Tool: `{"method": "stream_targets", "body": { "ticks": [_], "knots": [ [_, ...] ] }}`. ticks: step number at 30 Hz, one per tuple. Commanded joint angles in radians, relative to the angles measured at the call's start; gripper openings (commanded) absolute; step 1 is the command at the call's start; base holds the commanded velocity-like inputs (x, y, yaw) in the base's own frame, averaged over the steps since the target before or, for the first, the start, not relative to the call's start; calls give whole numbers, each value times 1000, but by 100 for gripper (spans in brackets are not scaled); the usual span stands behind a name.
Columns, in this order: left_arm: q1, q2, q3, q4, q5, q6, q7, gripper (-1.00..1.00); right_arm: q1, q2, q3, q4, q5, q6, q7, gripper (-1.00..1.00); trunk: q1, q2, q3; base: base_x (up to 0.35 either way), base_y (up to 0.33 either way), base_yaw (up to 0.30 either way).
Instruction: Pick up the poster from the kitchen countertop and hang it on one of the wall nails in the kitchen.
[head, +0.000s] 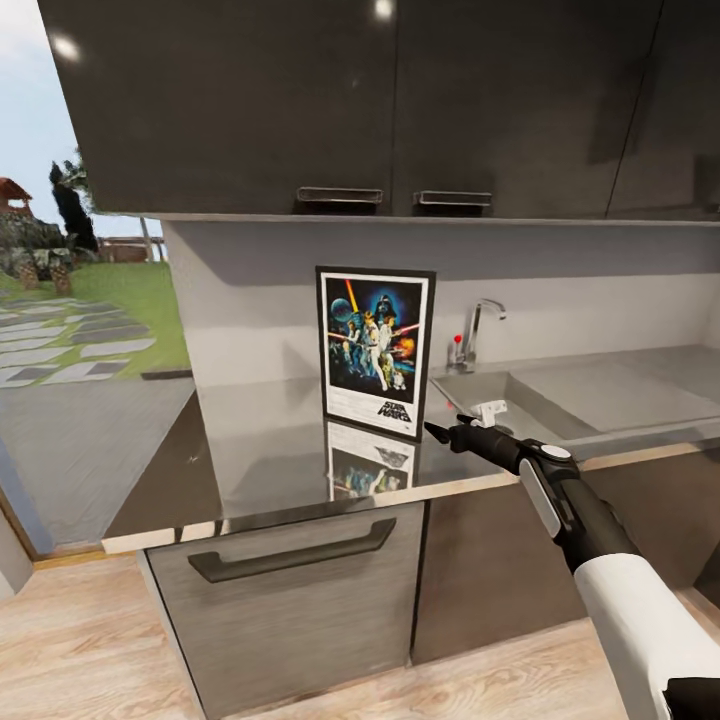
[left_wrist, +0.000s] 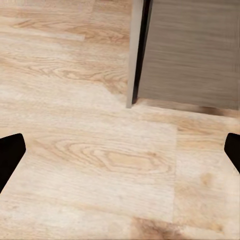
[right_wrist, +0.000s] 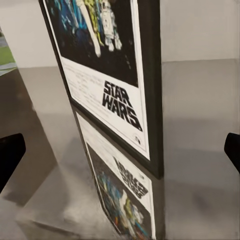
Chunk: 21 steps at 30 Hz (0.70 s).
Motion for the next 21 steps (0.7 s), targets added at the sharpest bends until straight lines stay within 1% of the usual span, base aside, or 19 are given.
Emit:
{"method": "stream_targets", "body": {
  "ticks": [1,10,16,21],
  "knots": [
    [0,0,3,-1,-1,-2,-6,100,0,-1,2,-1,-11,8,-1,100,0,0,-1,183,-3,0],
    [0,0,3,-1,-1,-2,-6,100,1,2,4,3,-10,-29,-1,100,0,0,-1,65,2,0],
    [0,1,3,-1,-1,-2,-6,100,1,3,5,20,-9,-35,-1,100,0,0,-1,132,119,0],
    [0,0,3,-1,-1,-2,-6,100,1,3,5,24,-9,-37,-1,100,0,0,-1,56,53,0]
  ]
}}
